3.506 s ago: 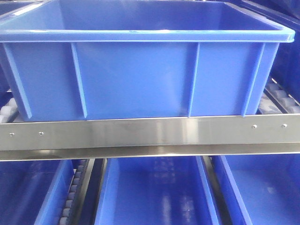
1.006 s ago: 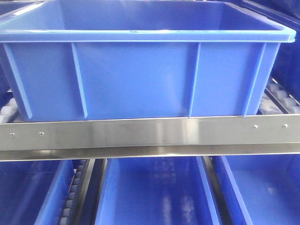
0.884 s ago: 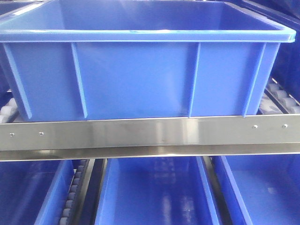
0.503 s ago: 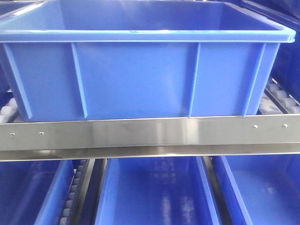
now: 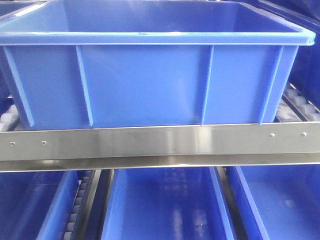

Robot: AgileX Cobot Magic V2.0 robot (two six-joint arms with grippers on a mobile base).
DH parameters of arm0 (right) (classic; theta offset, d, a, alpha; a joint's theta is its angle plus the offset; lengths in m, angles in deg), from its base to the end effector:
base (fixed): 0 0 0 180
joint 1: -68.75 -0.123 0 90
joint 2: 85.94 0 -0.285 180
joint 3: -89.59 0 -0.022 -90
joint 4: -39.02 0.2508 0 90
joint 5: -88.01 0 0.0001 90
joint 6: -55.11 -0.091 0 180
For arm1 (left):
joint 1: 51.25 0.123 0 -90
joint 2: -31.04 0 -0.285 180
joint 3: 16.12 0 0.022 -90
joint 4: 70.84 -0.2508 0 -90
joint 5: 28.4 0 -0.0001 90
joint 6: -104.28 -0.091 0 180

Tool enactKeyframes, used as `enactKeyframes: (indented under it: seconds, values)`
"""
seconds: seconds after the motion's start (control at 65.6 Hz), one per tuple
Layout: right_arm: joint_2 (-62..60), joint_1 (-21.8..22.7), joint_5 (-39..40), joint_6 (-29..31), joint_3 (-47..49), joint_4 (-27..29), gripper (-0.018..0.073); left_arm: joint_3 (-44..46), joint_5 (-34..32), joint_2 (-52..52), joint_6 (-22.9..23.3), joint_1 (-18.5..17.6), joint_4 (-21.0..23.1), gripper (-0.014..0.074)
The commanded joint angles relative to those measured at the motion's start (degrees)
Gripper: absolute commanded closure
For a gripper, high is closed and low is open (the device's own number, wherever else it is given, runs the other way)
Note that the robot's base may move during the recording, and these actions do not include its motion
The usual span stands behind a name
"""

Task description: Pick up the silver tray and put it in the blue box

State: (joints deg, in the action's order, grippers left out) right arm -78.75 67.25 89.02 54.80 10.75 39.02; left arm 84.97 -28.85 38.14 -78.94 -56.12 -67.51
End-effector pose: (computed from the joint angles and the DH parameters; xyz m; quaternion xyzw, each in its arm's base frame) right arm 0.0566 0.0015 0.2058 -0.0070 0.6757 0.0116 0.7371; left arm 0.0564 -0.0048 0.2046 0.0280 0.6786 -0.0317 0.7333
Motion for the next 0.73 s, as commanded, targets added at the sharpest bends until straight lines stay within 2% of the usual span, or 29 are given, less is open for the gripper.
enactKeyframes:
  seconds: [0.0,0.717]
  values:
    - [-1.2,0.2,4.8,0.0,1.1,-0.9,0.0504,-1.1,-4.2,-0.9,0.6,-0.1,0.1,0.0610]
    - [-1.2,0.2,4.8,0.0,1.1,-0.9,0.0504,-1.1,-4.2,-0.9,0.6,-0.1,0.1,0.0610]
